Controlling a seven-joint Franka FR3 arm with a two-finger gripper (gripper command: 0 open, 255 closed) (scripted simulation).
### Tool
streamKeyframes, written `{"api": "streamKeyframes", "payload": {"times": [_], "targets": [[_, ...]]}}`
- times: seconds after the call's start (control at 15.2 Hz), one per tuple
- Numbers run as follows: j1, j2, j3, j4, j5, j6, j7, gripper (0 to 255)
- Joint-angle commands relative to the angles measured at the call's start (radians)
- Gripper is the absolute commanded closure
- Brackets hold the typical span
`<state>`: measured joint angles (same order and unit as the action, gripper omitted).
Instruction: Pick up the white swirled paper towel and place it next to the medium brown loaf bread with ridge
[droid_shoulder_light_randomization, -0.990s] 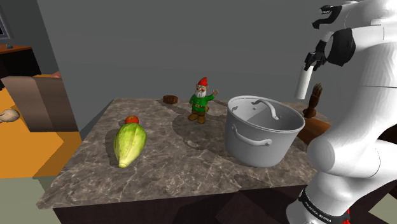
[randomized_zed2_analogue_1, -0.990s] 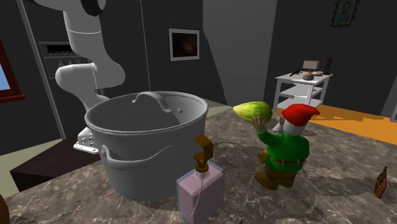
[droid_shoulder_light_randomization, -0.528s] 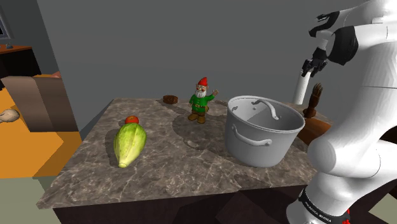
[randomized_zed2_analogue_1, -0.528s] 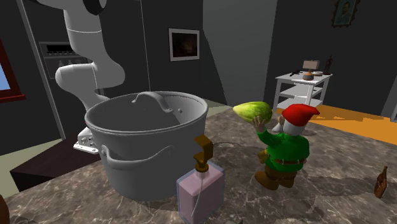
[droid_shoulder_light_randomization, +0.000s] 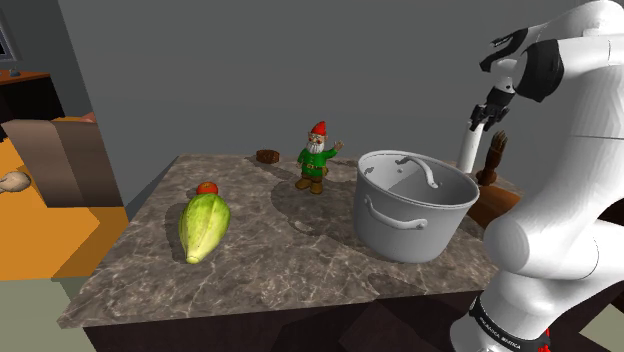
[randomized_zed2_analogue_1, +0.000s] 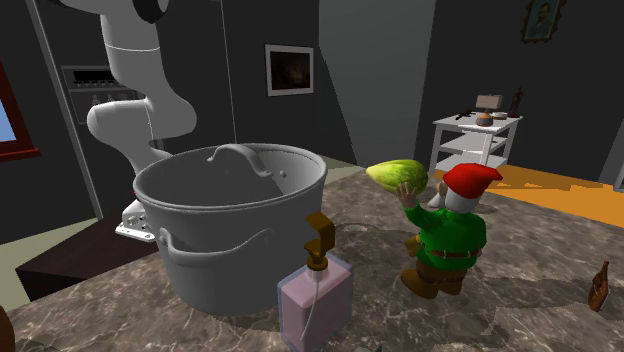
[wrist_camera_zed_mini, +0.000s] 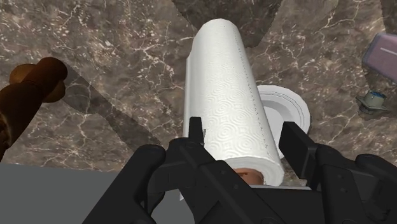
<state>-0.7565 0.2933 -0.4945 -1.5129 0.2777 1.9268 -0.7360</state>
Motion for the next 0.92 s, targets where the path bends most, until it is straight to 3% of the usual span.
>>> {"api": "streamKeyframes", "payload": {"times": [0.0, 0.86], "targets": [[0.003, -0.002, 0.001, -0.029, 0.001, 0.028, -0.004, 255], [0.007, 0.025, 0.013, -0.168, 0.032, 0.187, -0.041, 255]]}}
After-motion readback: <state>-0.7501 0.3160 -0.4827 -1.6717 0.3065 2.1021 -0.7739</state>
